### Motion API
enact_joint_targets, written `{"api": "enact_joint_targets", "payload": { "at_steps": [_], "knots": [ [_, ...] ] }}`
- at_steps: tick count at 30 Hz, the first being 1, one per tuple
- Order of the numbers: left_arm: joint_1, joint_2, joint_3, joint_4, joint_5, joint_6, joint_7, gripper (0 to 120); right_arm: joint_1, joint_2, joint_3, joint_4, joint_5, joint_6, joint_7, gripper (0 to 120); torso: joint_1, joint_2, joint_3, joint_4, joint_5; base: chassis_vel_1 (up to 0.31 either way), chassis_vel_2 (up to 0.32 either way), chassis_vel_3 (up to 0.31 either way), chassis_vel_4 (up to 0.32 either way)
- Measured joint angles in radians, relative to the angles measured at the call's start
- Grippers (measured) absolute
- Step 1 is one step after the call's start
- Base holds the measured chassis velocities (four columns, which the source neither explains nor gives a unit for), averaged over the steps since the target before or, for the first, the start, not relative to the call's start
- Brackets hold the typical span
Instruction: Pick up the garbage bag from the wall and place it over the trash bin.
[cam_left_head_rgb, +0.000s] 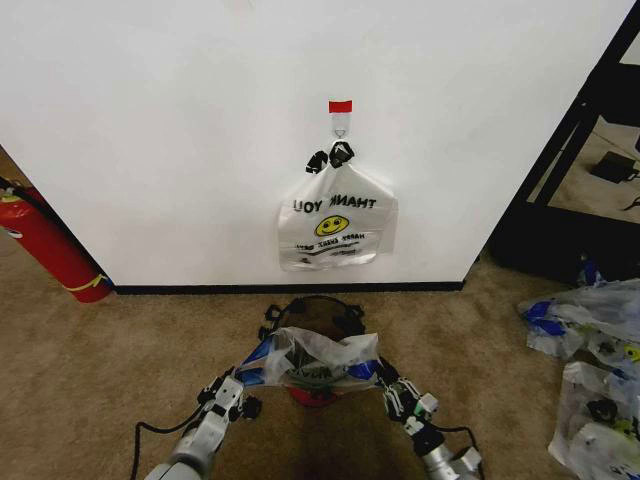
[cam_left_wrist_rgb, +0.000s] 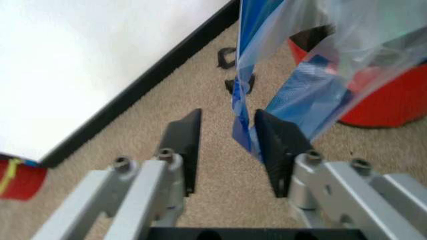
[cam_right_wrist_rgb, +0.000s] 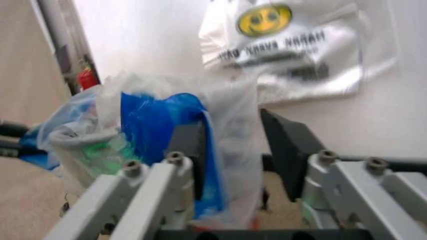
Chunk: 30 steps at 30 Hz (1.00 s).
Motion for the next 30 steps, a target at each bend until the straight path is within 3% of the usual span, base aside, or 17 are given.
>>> {"api": "enact_joint_targets", "payload": {
  "at_steps": [7, 12, 15, 17, 22, 30],
  "knots": [
    [0.057, 0.031, -0.05, -0.055, 0.122, -0.046, 0.117, 61, -0.063, -0.048, 0.118, 0.119, -0.064, 0.0, -0.064, 56, 0.0, 0.0, 0.0, -0.0002, -0.0001, 0.0, 0.0, 0.0, 0.0],
    [0.112, 0.045, -0.165, -0.091, 0.258, -0.202, 0.316, 82, -0.138, -0.077, 0.221, 0.256, -0.02, -0.026, -0.179, 79, 0.0, 0.0, 0.0, 0.0002, -0.0002, 0.0, 0.0, 0.0, 0.0],
    [0.11, 0.046, -0.185, -0.094, 0.277, -0.251, 0.377, 89, -0.154, -0.083, 0.24, 0.272, -0.011, -0.03, -0.208, 85, 0.0, 0.0, 0.0, -0.0001, -0.0001, 0.0, 0.0, 0.0, 0.0],
    [0.096, 0.04, -0.189, -0.106, 0.271, -0.279, 0.431, 98, -0.159, -0.085, 0.248, 0.27, -0.006, -0.03, -0.208, 96, 0.0, 0.0, 0.0, -0.0001, -0.0002, 0.0, 0.0, 0.0, 0.0],
    [0.078, 0.032, -0.172, -0.116, 0.258, -0.291, 0.446, 100, -0.146, -0.071, 0.238, 0.232, -0.05, -0.01, -0.111, 100, 0.0, 0.0, 0.0, -0.0002, -0.0002, 0.0, 0.0, 0.0, 0.0],
    [0.08, 0.009, -0.149, -0.113, 0.268, -0.33, 0.442, 100, -0.063, 0.008, 0.144, 0.128, -0.167, 0.012, 0.172, 100, 0.0, 0.0, 0.0, 0.0002, -0.0002, 0.0, 0.0, 0.0, 0.0]
  ]
}}
